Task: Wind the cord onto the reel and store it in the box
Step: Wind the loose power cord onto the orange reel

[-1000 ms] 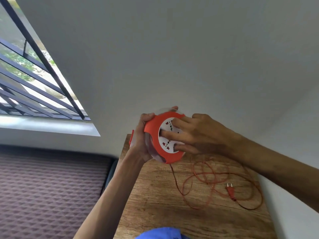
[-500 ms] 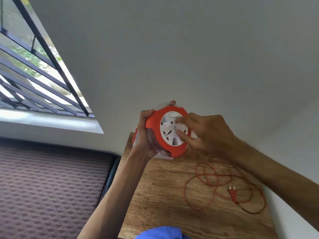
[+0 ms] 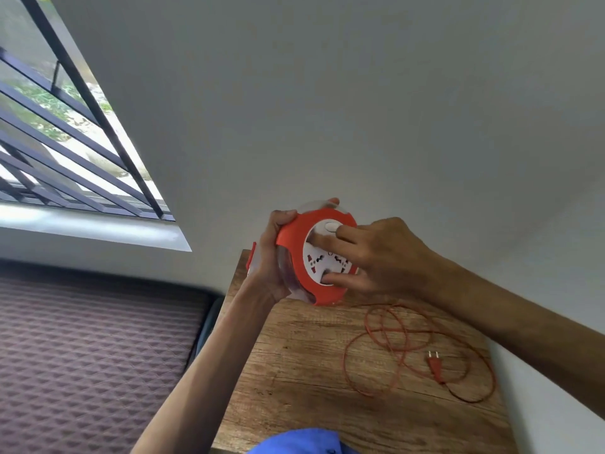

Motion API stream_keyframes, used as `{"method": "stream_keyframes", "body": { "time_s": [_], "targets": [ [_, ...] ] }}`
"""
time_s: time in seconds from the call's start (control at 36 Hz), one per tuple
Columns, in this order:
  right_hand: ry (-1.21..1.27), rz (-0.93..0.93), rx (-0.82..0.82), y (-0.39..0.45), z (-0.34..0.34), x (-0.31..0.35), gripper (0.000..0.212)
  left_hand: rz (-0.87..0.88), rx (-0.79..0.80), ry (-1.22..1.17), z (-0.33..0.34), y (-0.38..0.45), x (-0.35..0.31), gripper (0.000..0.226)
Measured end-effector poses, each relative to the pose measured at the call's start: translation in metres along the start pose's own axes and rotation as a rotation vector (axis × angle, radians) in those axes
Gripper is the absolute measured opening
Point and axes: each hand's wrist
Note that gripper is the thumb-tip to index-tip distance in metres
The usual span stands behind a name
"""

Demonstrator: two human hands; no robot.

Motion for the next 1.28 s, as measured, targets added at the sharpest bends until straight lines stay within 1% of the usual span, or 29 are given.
{"method": "stream_keyframes", "body": {
  "time_s": [0.03, 0.06, 0.08, 0.11, 0.14, 0.19, 0.22, 0.25, 0.28, 0.33, 0.42, 0.44, 0.5, 0.56, 0.69, 0.78, 0.86, 0.89, 0.92, 0.94, 0.97, 1.0, 1.06, 1.08, 1.11, 1.14, 1.19, 1.22, 1.28],
  "targets": [
    [-0.021, 0.014, -0.041, 0.001, 0.001, 0.002, 0.064, 0.004, 0.001, 0.019, 0.001, -0.001, 0.0, 0.092],
    [-0.029, 0.078, -0.081, 0.004, 0.002, 0.005, 0.059, 0.011, -0.001, 0.041, 0.001, -0.002, 0.0, 0.092],
    [-0.018, 0.202, -0.117, 0.006, 0.003, 0.009, 0.056, 0.026, -0.006, 0.051, 0.003, -0.003, 0.001, 0.092],
    [0.017, 0.383, -0.14, 0.01, 0.004, 0.013, 0.058, 0.047, -0.016, 0.039, 0.005, -0.004, 0.001, 0.094],
    [0.108, 0.586, -0.107, 0.012, 0.006, 0.015, 0.064, 0.074, -0.027, 0.013, 0.008, -0.003, 0.002, 0.096],
    [0.443, 0.917, 0.056, 0.015, 0.01, 0.016, 0.073, 0.124, -0.047, -0.011, 0.016, 0.0, 0.002, 0.1],
    [0.612, 1.019, 0.129, 0.015, 0.012, 0.015, 0.072, 0.143, -0.054, 0.006, 0.02, 0.002, 0.002, 0.103],
    [0.714, 1.05, 0.168, 0.015, 0.013, 0.013, 0.069, 0.153, -0.054, 0.021, 0.022, 0.002, 0.001, 0.105],
    [0.745, 1.025, 0.178, 0.014, 0.011, 0.011, 0.068, 0.154, -0.053, 0.025, 0.023, 0.002, 0.0, 0.105],
    [0.654, 0.886, 0.117, 0.012, 0.004, 0.005, 0.063, 0.127, -0.042, 0.009, 0.02, -0.001, -0.001, 0.103],
    [0.305, 0.484, -0.064, 0.005, -0.009, -0.008, 0.033, 0.069, -0.01, -0.008, 0.016, -0.004, -0.006, 0.092],
    [0.227, 0.329, -0.069, 0.004, -0.013, -0.013, 0.032, 0.043, 0.013, -0.029, 0.016, -0.005, -0.008, 0.089],
    [0.15, 0.086, 0.018, -0.001, -0.012, -0.02, 0.044, 0.014, 0.047, -0.046, 0.015, -0.006, -0.009, 0.093],
    [0.106, -0.033, 0.064, -0.001, -0.015, -0.023, 0.048, -0.001, 0.08, -0.04, 0.012, -0.004, -0.007, 0.098],
    [0.045, -0.178, 0.021, 0.0, -0.016, -0.02, 0.049, -0.026, 0.072, -0.047, 0.004, -0.002, -0.003, 0.092],
    [-0.001, -0.126, 0.021, 0.004, -0.014, -0.015, 0.057, -0.023, 0.054, -0.076, 0.001, -0.003, 0.0, 0.093],
    [-0.054, -0.099, -0.008, 0.004, -0.008, -0.009, 0.065, -0.008, 0.032, -0.039, 0.005, 0.0, 0.002, 0.095],
    [-0.072, -0.073, -0.032, 0.003, -0.005, -0.005, 0.066, 0.002, 0.018, -0.019, 0.008, 0.001, 0.003, 0.095],
    [-0.075, 0.01, -0.045, 0.004, -0.004, -0.001, 0.065, 0.02, 0.001, -0.003, 0.01, 0.001, 0.004, 0.095],
    [-0.061, 0.166, -0.047, 0.006, -0.002, 0.005, 0.063, 0.045, -0.015, 0.005, 0.012, 0.001, 0.005, 0.097],
    [-0.007, 0.388, -0.038, 0.009, -0.001, 0.01, 0.061, 0.075, -0.032, -0.002, 0.014, 0.002, 0.005, 0.099],
    [0.157, 0.639, 0.009, 0.013, -0.001, 0.011, 0.065, 0.11, -0.047, -0.017, 0.017, 0.003, 0.006, 0.102],
    [0.734, 1.074, 0.12, 0.017, 0.006, 0.009, 0.073, 0.184, -0.074, -0.031, 0.024, 0.005, 0.004, 0.108],
    [0.993, 1.215, 0.184, 0.017, 0.008, 0.007, 0.072, 0.217, -0.087, -0.013, 0.028, 0.006, 0.003, 0.109],
    [1.129, 1.265, 0.226, 0.017, 0.01, 0.006, 0.071, 0.236, -0.093, 0.013, 0.03, 0.006, 0.001, 0.108],
    [1.155, 1.242, 0.243, 0.016, 0.01, 0.007, 0.069, 0.243, -0.095, 0.035, 0.031, 0.006, 0.0, 0.108],
    [1.028, 1.106, 0.196, 0.014, 0.006, 0.012, 0.065, 0.235, -0.085, 0.037, 0.028, 0.004, -0.001, 0.109],
    [0.9, 1.004, 0.138, 0.012, 0.004, 0.014, 0.061, 0.222, -0.076, 0.028, 0.024, 0.003, -0.001, 0.107],
    [0.535, 0.712, -0.011, 0.009, -0.002, 0.012, 0.042, 0.179, -0.051, 0.009, 0.017, 0.003, -0.002, 0.103]
  ]
}}
Point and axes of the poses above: each hand's wrist, its own y-axis towards the middle knuckle, its own z-axis out of the palm, x = y × z, and after that the axes turned 8 degrees about -y, right-handed
